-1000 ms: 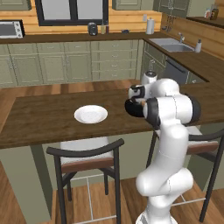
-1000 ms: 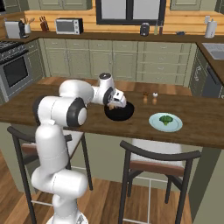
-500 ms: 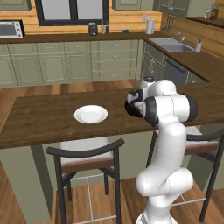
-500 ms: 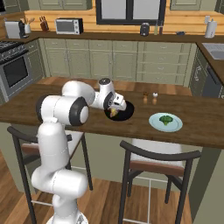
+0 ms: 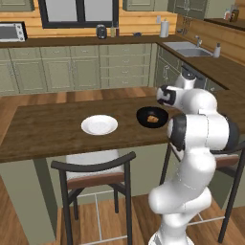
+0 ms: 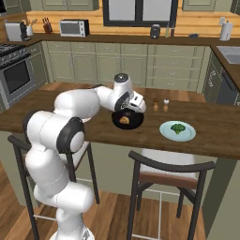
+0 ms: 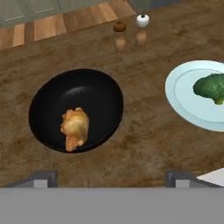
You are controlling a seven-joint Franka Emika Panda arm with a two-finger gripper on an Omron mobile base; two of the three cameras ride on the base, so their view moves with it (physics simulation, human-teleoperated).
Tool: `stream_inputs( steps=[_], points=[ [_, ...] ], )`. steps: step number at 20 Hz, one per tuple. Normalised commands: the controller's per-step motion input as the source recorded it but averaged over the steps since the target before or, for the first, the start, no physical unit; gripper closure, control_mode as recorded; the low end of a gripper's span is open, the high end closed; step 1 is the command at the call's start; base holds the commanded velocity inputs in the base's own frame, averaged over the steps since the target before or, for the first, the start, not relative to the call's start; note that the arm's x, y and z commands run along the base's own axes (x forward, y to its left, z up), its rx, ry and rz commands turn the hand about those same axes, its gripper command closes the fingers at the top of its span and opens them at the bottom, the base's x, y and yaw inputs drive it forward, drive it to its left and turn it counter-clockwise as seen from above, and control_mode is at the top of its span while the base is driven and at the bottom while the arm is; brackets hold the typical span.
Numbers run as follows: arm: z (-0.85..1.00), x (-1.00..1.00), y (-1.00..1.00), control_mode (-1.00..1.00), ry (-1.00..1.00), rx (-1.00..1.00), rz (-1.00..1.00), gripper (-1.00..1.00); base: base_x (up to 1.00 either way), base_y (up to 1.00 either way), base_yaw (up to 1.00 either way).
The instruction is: Pick the chicken drumstick and broccoli from their plates and place them in the bowl. Then put the bowl in the fridge.
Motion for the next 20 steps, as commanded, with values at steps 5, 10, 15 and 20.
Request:
stream_inputs(
  steps=[5,10,15,20],
  points=[
    [0.35,-1.0,-1.0,-1.0,-0.01,0.0,-0.16,-1.0,0.0,0.0,0.0],
    [0.0,-0.65,-1.0,-1.0,0.27,-0.08,-0.25,-1.0,0.0,0.0,0.0],
    [0.02,0.65,-0.82,-1.0,0.21,0.05,-0.03,-1.0,0.0,0.0,0.0],
    [-0.18,0.61,-0.74,-1.0,0.03,0.18,0.04,-1.0,0.0,0.0,0.0]
  ],
)
